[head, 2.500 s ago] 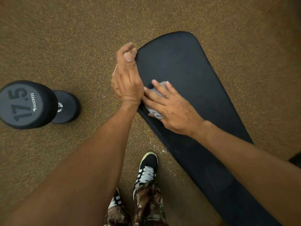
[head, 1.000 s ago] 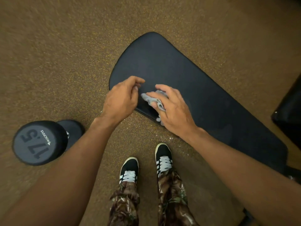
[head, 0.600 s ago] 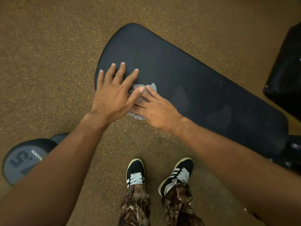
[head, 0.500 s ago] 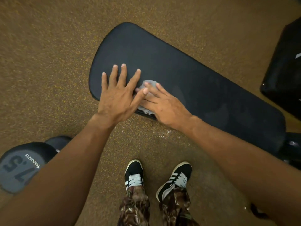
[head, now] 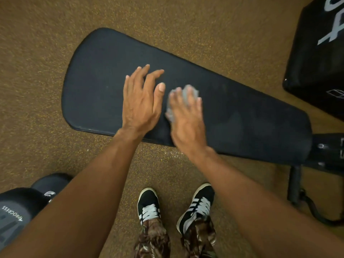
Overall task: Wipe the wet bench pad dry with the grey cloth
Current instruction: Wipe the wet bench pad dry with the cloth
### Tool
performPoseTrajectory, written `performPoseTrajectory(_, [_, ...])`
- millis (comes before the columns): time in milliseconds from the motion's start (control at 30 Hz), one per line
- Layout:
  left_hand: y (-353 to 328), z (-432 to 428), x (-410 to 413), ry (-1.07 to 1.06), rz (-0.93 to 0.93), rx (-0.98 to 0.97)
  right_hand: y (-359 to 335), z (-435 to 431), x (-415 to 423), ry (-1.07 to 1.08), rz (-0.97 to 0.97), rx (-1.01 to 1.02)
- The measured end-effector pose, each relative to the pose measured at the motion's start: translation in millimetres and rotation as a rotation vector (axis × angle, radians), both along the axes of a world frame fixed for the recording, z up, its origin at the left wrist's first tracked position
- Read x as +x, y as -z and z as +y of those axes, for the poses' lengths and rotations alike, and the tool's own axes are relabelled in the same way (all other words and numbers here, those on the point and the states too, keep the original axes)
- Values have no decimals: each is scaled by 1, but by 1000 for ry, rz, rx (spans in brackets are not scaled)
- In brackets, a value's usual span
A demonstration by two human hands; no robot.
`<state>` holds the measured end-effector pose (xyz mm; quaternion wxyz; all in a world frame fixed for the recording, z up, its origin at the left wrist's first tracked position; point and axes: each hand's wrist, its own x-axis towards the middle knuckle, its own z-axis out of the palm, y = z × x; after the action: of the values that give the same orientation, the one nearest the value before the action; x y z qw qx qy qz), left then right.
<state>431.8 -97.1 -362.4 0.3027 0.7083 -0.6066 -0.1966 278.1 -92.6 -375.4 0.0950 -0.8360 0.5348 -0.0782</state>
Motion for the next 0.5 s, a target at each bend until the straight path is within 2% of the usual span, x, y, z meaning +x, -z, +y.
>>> performPoseTrajectory(133, [10, 2, 2, 40, 62, -98, -2, 29, -9, -350, 70, -38])
performPoseTrajectory(233, [10, 1, 2, 79, -19, -132, -6, 35, -61, -481, 199, -86])
performPoseTrajectory(300, [8, -1, -6, 129, -82, -138, -6, 31, -107, -360, 239, -89])
performPoseTrajectory(400, [5, -4, -28, 200, -81, -129, -12, 18, -167, -89, 261, -39])
performPoseTrajectory(500, [5, -3, -56, 240, -77, -107, -14, 6, -177, 212, 207, 60])
